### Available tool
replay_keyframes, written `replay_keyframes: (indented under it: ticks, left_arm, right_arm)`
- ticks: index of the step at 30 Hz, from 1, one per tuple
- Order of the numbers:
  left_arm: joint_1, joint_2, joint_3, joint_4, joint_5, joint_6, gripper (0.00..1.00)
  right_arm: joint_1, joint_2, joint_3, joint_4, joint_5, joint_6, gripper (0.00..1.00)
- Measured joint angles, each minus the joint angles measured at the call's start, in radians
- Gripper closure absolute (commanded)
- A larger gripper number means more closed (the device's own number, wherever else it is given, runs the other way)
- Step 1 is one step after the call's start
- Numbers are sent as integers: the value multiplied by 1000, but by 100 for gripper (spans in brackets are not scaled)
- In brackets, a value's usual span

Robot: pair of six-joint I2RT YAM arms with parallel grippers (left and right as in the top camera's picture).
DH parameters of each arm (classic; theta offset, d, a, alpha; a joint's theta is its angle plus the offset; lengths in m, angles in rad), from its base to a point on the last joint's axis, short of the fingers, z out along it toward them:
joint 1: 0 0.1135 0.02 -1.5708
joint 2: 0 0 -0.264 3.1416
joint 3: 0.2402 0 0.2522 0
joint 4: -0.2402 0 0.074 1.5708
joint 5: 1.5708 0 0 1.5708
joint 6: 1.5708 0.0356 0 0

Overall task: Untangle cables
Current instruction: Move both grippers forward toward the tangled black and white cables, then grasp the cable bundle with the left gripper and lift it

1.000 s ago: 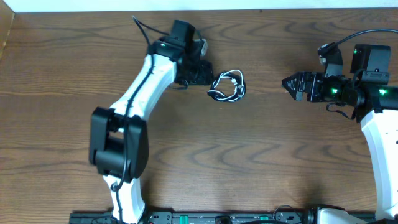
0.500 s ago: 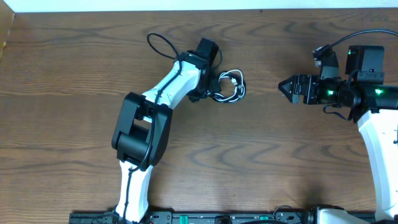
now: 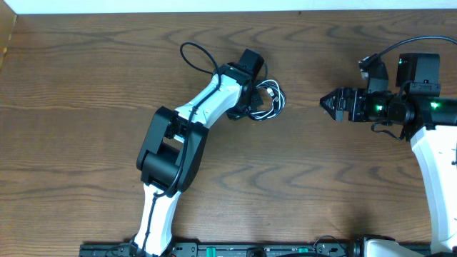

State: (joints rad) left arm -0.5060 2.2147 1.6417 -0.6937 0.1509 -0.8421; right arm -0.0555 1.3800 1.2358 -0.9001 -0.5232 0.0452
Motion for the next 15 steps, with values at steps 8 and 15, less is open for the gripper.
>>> replay_keyframes:
  ticks: [8,15]
  left_arm:
    - [5,-9,0,51,101,263,93]
    - [5,-228,-3,48,158,501,92]
  right_arm:
    - [5,0,0,13,0,50,13]
    - [42,0,0,85,0,153,37]
